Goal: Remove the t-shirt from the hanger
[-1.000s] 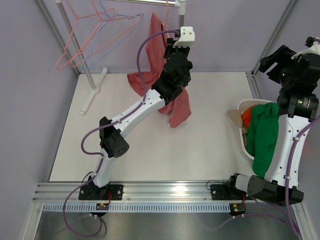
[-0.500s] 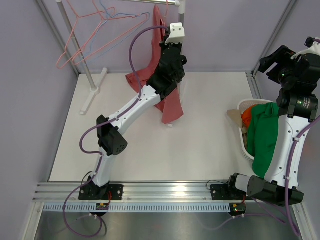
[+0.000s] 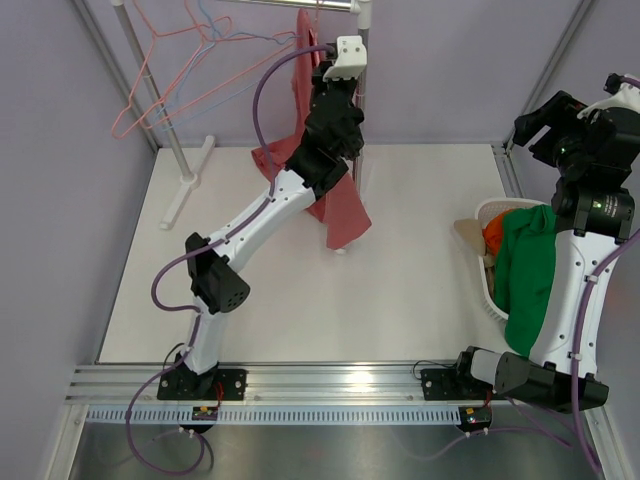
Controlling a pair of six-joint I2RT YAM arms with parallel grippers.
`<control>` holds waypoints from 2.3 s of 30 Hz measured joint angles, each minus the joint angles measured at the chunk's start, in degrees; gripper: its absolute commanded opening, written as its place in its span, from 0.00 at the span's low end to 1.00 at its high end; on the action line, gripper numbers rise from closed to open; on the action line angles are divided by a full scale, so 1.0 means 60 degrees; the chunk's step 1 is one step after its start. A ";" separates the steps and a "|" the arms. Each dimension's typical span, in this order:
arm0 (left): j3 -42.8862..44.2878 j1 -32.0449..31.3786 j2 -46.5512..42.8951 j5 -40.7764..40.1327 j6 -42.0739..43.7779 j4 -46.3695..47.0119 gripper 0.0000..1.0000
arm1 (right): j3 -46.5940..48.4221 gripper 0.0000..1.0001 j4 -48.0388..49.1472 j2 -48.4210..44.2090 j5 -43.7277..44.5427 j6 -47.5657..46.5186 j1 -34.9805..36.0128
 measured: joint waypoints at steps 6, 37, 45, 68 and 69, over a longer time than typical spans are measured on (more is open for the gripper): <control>-0.0080 -0.0007 -0.0831 -0.0033 0.0659 0.0430 0.00 | 0.0000 0.78 0.0025 0.0000 -0.0029 -0.0127 0.0313; -0.5985 -0.1847 -0.4863 -0.2273 0.0117 0.1949 0.00 | -0.4120 0.72 0.1767 -0.2932 -0.0488 -0.0871 0.4681; -0.5992 -0.1861 -0.5191 -0.2335 -0.1971 0.0568 0.00 | -0.6459 0.69 0.2827 -0.4138 -0.1100 -0.0546 0.5268; -0.4291 -0.1392 -0.2630 -0.0994 -0.5956 -0.3166 0.00 | -0.8892 0.73 0.6528 -0.4044 -0.1971 0.0229 0.7599; -0.4211 -0.1392 -0.2630 -0.0984 -0.5985 -0.3206 0.00 | -0.8950 0.73 0.6717 -0.3891 -0.1971 0.0240 0.7708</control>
